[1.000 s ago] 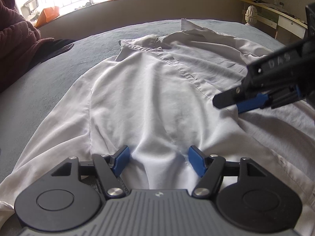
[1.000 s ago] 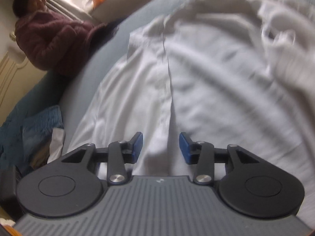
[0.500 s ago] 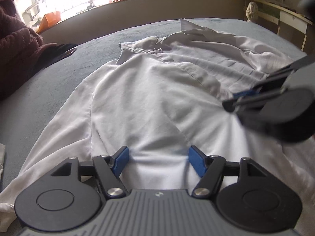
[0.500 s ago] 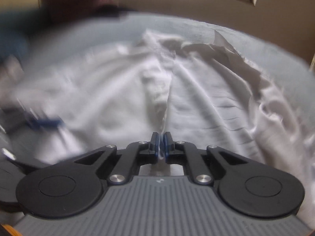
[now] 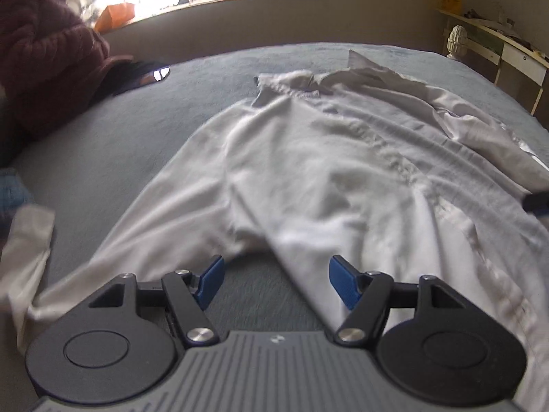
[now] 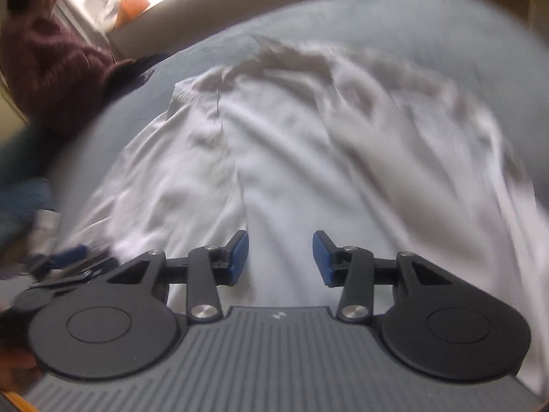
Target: Fold clothes
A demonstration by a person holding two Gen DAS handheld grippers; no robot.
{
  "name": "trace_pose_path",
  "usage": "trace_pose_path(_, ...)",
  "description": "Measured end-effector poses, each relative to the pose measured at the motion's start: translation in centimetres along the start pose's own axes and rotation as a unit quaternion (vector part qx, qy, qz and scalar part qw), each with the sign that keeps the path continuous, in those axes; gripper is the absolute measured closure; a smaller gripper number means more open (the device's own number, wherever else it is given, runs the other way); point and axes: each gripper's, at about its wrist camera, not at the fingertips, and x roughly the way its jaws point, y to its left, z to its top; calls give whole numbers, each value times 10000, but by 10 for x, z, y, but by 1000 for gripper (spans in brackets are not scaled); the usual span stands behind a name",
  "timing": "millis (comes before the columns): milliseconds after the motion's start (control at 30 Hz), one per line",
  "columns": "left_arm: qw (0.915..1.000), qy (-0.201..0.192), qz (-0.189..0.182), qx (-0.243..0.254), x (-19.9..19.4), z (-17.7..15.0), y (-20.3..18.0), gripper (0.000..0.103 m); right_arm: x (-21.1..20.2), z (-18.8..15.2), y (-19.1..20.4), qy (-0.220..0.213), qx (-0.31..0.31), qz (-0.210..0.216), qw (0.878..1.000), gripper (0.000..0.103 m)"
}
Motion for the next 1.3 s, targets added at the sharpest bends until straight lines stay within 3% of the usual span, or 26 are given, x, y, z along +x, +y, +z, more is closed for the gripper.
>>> trace_pose_path(233,9911,814,-627,-841,-33,-69,24,38,-33,-105,-4,414,304,-25,9987,63)
trace_pose_path(433,9849,965,-1069,-957,-53,-98,17,44,-39,-133,3,517,57,-333,9981,66)
trace_pose_path(733,9733,1170,-1771,-879,-69,-126,-4,54,-35,-144,-1,716,-71,-516,9961,84)
trace_pose_path(1067,9623,1287,-2163,-1030,-62,-143,-5,57,-40,-150,1,694,-36,-649,9955,82)
trace_pose_path(1200,9612,1258,-2216,-1058,-63,-144,-5,63,-42,-149,2,611,-122,-872,9942,100)
trace_pose_path(1300,9583,1251,-2295,-1155,-63,-146,-2,63,-43,-149,3,549,-186,-1038,9929,102)
